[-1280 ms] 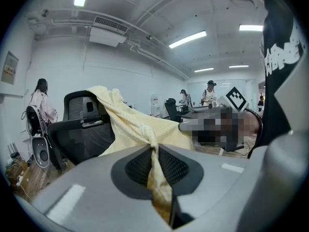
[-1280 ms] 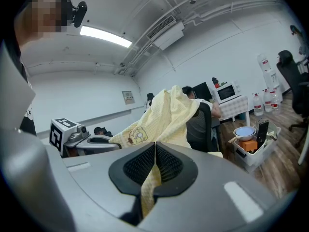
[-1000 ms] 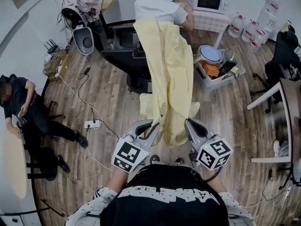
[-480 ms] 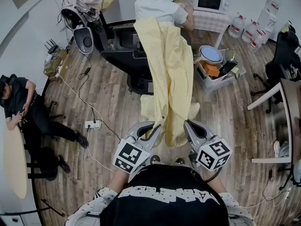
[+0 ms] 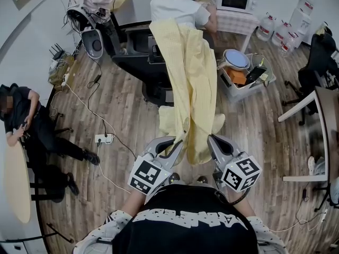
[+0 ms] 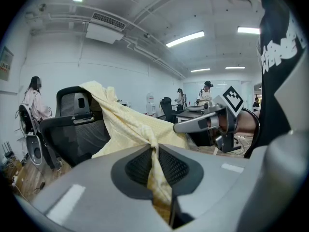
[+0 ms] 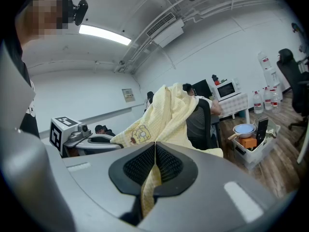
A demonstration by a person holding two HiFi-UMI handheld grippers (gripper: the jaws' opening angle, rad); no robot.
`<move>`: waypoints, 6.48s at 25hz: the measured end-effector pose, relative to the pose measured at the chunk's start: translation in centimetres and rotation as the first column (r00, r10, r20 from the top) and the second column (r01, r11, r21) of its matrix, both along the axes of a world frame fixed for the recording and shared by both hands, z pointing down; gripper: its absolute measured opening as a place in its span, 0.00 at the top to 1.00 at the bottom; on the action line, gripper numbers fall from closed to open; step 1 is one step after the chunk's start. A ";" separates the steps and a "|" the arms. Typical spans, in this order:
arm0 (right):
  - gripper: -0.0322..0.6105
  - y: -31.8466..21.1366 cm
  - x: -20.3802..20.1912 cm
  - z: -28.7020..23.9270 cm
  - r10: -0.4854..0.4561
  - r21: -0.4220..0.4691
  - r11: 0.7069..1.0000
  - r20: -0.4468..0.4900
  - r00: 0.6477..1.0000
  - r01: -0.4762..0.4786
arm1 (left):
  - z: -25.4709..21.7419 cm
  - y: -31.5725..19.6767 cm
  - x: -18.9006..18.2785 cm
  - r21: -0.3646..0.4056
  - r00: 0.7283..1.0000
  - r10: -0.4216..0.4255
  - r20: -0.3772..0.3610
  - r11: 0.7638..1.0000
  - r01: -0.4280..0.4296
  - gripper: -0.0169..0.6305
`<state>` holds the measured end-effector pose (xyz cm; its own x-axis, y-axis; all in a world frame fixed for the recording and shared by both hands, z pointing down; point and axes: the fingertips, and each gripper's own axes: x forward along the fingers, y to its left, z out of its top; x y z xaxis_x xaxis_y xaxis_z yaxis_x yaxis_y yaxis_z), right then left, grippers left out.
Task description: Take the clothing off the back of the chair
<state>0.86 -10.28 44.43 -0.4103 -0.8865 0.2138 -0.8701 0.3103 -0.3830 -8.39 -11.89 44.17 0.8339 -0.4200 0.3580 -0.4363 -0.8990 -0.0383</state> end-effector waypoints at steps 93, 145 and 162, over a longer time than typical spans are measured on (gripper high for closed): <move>0.92 7.2 7.6 -1.9 -0.120 0.108 0.988 0.063 0.991 0.113 | -2.9 12.6 7.2 0.091 0.990 -0.123 -0.066 0.988 0.128 0.94; 0.92 8.9 8.5 -0.9 -0.150 0.096 0.985 0.057 0.987 0.145 | -1.3 18.6 9.2 0.054 0.995 -0.072 -0.073 0.996 0.076 0.94; 0.92 11.5 8.4 0.9 -0.184 0.035 0.982 0.035 0.982 0.183 | -0.1 20.1 9.9 0.041 0.999 -0.025 -0.048 0.999 0.027 0.94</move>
<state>9.25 1.26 45.30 -0.5740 -0.8014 0.1681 -0.7823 0.4760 -0.4018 1.48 8.26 44.03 0.8383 -0.4554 0.2997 -0.4616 -0.8854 -0.0542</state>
